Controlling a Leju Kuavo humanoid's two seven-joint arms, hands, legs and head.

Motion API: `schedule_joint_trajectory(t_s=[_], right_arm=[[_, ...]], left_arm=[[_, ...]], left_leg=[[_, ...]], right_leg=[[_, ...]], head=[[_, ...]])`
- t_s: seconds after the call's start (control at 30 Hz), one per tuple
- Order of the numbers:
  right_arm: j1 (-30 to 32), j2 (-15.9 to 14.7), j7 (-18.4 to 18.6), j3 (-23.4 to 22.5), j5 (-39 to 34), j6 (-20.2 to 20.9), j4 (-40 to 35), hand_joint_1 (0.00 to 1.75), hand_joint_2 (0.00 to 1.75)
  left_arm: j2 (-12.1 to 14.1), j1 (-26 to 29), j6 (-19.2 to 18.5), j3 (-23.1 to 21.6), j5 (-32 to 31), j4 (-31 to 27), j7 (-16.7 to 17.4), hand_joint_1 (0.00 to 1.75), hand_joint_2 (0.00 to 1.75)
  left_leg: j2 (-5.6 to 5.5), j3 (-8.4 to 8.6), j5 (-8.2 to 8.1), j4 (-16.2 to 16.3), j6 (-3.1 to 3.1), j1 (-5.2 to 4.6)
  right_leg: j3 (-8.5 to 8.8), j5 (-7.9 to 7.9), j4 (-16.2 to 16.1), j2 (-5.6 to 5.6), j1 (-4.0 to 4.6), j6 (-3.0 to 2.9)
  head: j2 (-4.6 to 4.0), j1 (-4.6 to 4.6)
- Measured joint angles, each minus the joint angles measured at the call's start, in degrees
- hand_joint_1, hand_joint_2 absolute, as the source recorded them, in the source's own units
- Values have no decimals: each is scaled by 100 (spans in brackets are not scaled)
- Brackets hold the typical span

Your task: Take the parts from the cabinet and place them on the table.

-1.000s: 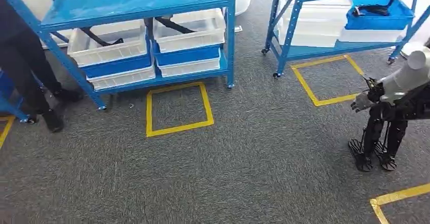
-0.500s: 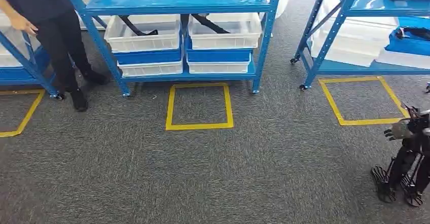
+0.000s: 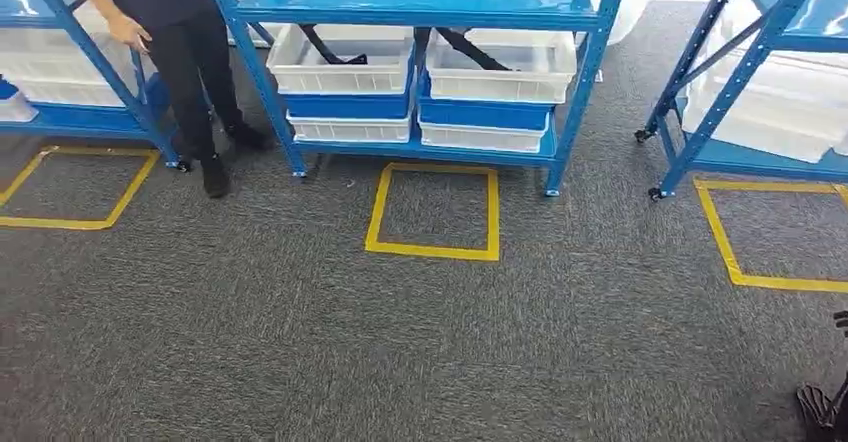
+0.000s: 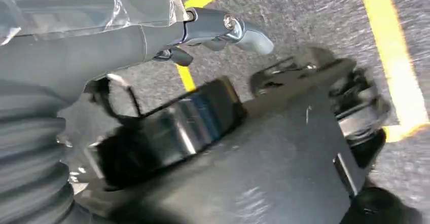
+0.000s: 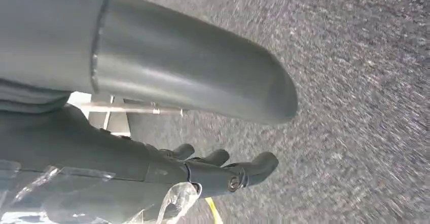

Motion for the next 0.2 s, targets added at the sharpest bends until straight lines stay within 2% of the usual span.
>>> schedule_joint_trajectory(t_s=[0.03, 0.07, 0.1, 0.13, 0.17, 0.2], right_arm=[[0, -2, 2, 0, -18, -2, 11, 0, 0], [-6, 0, 15, 0, -18, -4, 13, 0, 0], [-9, 0, 35, 0, -20, -4, 13, 0, 0], [-16, 2, 59, 0, -20, 2, 13, 0, 175], [-19, 9, 74, 0, -18, 11, 13, 0, 175], [-25, 15, 98, 2, -15, 33, 13, 0, 175]], left_arm=[[0, -14, 0, 0, 11, 0, -11, 0, 175], [0, -15, 0, 0, 13, 0, -13, 0, 175], [0, -2, 2, 0, 15, 0, -11, 0, 175], [0, 7, 2, -2, 13, 0, -4, 0, 175], [0, 22, 2, -4, 13, 0, 2, 0, 175], [0, 33, 0, -6, 11, 0, 4, 0, 175]], left_leg=[[2, -102, 20, 175, -12, 9], [4, -37, 168, 23, -16, 20], [15, 160, 429, -385, -7, 29], [31, 444, 732, -970, 12, 29], [73, 694, 974, -1512, 48, 25], [127, 805, 920, -1771, 76, -6]], right_leg=[[17, -17, 0, -38, -1, 3], [48, -36, 0, -54, -1, 8], [87, -58, 0, -60, -2, 22], [132, -81, 0, -63, -2, 36], [167, -100, -3, -63, -2, 55], [177, -121, 4, -65, 30, 88]], head=[[0, 4], [0, 2], [0, 2], [0, 2], [0, 2], [0, 2]])
